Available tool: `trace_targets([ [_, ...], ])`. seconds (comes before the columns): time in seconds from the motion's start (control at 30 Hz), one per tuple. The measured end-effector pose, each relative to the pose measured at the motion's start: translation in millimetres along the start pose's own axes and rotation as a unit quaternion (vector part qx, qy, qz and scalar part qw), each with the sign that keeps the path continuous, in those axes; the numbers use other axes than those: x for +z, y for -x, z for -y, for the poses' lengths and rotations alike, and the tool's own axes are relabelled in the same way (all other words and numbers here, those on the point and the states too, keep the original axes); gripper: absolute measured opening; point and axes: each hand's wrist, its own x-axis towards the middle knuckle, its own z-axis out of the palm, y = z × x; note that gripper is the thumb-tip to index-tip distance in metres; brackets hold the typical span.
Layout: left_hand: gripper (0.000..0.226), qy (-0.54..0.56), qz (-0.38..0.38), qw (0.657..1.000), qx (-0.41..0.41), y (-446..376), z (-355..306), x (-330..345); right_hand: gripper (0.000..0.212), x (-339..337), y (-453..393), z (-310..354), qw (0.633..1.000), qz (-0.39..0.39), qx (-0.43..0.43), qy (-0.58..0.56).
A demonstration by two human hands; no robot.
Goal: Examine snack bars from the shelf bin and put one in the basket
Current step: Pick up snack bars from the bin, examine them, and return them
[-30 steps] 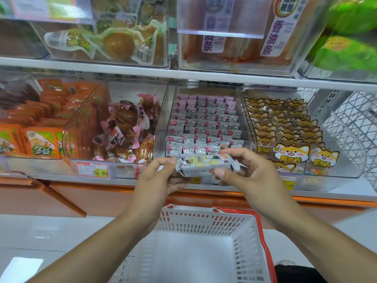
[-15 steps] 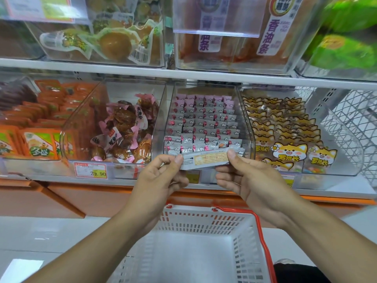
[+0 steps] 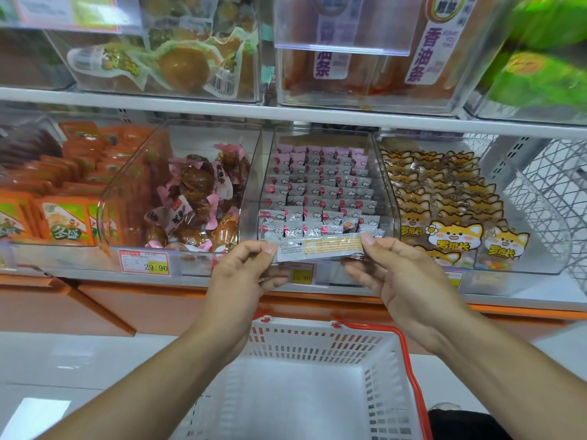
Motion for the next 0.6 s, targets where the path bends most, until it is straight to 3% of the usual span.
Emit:
trace_targets([
  [0.17,0.012,0.056,0.007,0.998,-0.030,-1.9,2.0,-2.5,0.011,-0.8,2.4,0.5,0.999,0.017,-0.018,0.041],
  [0.3,0.016,0.045,-0.008,0.998,-0.037,-1.4,1.9,-2.3,0.051,0.5,10.9,2.1,0.957,0.108,-0.143,0.230],
  [0.37,0.019,0.009,-0.016,0.999,-0.047,-1.0,3.2,-1.4,0.062,-0.9,11.5,1.0,0.935,0.141,-0.172,0.275],
  [0.5,0.028,-0.050,-0.002,0.996,-0.078,0.1,6.0,-0.9,0.045,-3.7,15.8,3.0,0.880,0.128,-0.225,0.399],
  [0.6,0.029,-0.049,0.007,0.995,-0.085,0.0,6.7,0.4,0.040,-5.4,18.5,5.9,0.865,0.143,-0.253,0.408],
])
